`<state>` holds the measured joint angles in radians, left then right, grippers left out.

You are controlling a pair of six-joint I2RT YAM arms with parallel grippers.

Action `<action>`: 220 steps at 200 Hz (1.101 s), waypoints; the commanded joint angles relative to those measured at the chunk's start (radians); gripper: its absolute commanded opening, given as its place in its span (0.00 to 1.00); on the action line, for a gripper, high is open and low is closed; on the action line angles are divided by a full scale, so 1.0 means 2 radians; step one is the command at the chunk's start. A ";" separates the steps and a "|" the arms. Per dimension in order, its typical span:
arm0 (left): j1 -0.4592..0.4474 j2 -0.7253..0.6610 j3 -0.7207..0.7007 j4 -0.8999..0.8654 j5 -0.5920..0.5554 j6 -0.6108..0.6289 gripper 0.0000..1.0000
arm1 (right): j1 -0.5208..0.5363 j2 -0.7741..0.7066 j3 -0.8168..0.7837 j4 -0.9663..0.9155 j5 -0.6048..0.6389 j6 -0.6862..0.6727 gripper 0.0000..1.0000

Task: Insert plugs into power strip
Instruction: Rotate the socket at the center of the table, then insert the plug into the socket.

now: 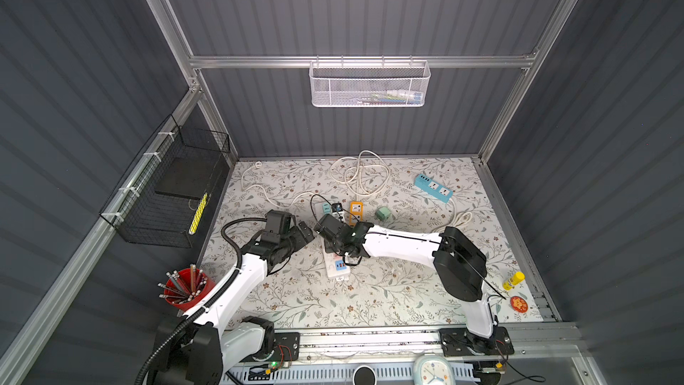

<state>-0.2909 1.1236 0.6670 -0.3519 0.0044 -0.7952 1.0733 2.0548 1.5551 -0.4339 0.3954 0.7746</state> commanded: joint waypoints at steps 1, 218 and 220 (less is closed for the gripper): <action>0.004 -0.011 0.001 -0.004 0.004 0.012 1.00 | 0.003 0.029 0.022 -0.068 0.039 0.004 0.14; 0.006 -0.025 0.004 -0.018 -0.018 0.016 1.00 | -0.001 0.032 -0.063 -0.049 0.016 -0.013 0.15; 0.006 -0.026 0.003 -0.018 -0.019 0.016 1.00 | -0.001 0.032 -0.065 -0.048 0.017 -0.012 0.15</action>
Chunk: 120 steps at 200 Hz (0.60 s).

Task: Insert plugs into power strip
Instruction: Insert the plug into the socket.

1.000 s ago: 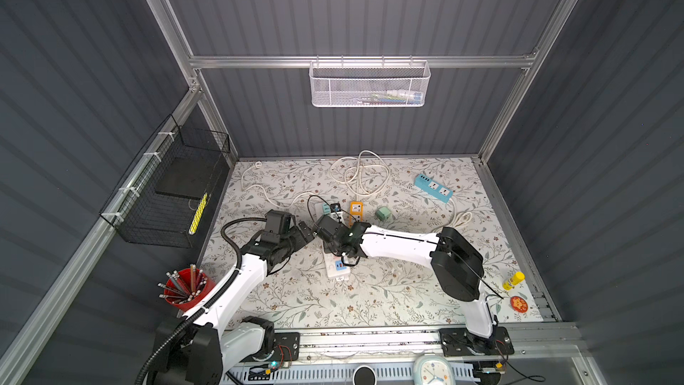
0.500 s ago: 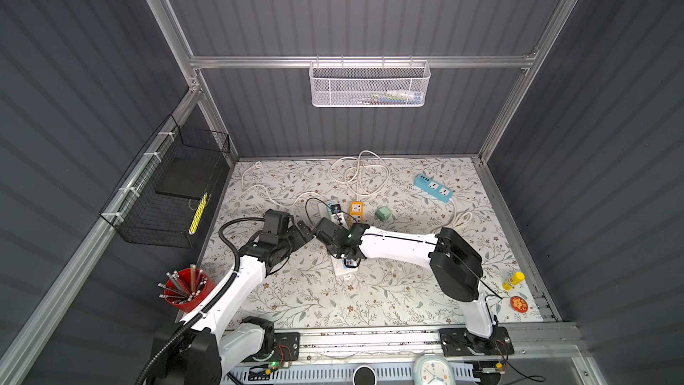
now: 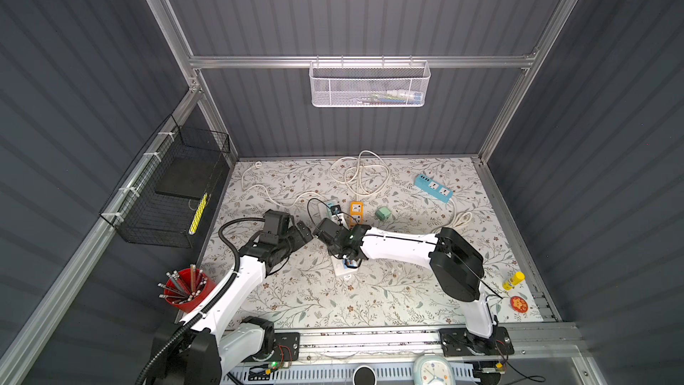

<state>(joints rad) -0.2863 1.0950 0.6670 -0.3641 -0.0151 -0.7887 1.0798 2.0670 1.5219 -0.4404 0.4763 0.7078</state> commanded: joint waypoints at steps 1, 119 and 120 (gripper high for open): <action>0.004 -0.012 0.003 -0.012 -0.010 0.012 1.00 | -0.004 0.026 -0.050 -0.044 -0.023 0.021 0.15; 0.004 -0.026 -0.005 -0.008 0.001 0.016 1.00 | 0.002 0.009 -0.009 -0.064 -0.039 0.000 0.46; 0.004 -0.025 -0.005 -0.008 0.001 0.016 1.00 | 0.002 0.008 -0.009 -0.063 -0.039 0.000 0.46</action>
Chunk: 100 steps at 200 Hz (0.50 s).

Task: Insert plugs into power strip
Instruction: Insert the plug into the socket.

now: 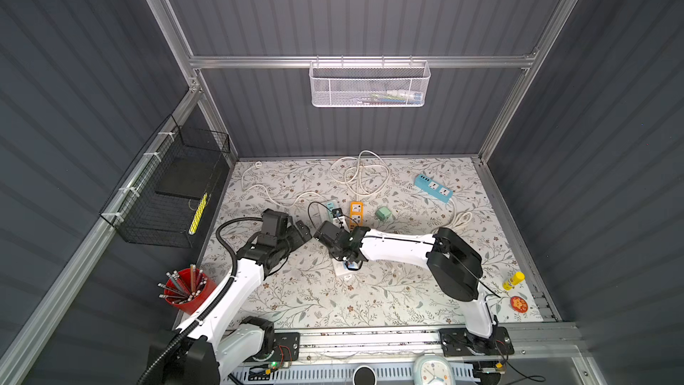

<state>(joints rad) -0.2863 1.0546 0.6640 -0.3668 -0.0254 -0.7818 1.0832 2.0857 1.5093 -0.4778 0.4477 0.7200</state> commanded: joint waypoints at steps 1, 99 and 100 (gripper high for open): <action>0.004 -0.005 -0.003 -0.007 0.007 0.013 1.00 | 0.000 -0.002 -0.002 -0.044 -0.024 -0.007 0.47; 0.004 -0.018 0.027 -0.023 0.010 0.020 1.00 | -0.003 -0.095 0.017 -0.020 -0.043 -0.066 0.59; 0.004 -0.018 0.027 -0.023 0.010 0.021 1.00 | -0.003 -0.096 0.017 -0.020 -0.043 -0.067 0.59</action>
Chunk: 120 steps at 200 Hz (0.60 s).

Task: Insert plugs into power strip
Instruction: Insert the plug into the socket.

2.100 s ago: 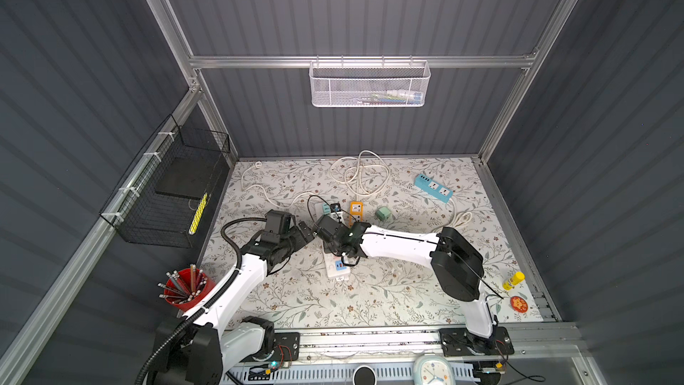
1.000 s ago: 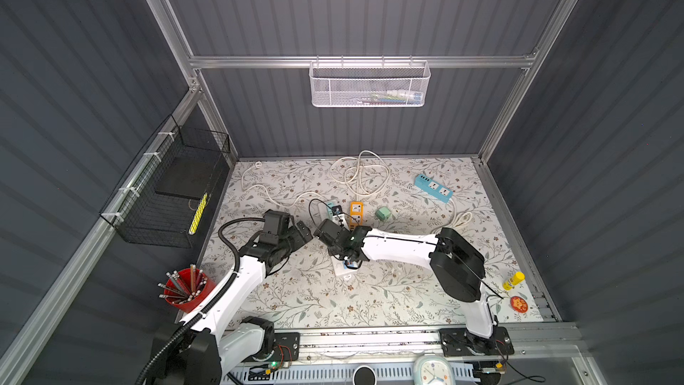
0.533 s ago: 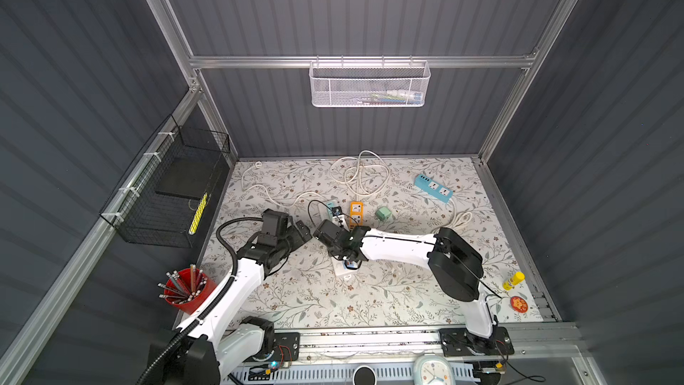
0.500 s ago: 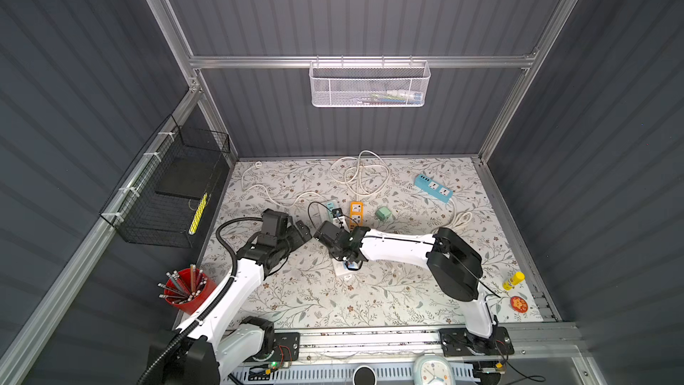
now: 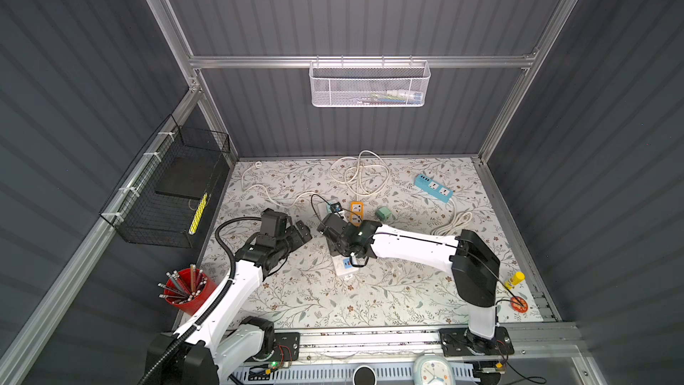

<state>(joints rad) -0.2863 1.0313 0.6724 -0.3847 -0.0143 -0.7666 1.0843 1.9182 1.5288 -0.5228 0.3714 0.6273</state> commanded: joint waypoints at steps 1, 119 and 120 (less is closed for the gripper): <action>0.004 -0.006 0.023 -0.014 0.004 0.013 1.00 | -0.004 -0.012 0.007 0.003 -0.005 -0.021 0.59; 0.004 0.013 0.041 -0.022 0.010 0.015 1.00 | -0.041 0.008 -0.007 0.013 -0.020 -0.036 0.56; 0.004 0.013 0.041 -0.022 0.010 0.015 1.00 | -0.042 0.008 -0.008 0.014 -0.020 -0.036 0.56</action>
<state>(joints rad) -0.2863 1.0534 0.7258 -0.4011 -0.0063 -0.7547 1.0039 1.8954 1.5429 -0.5030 0.3557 0.5514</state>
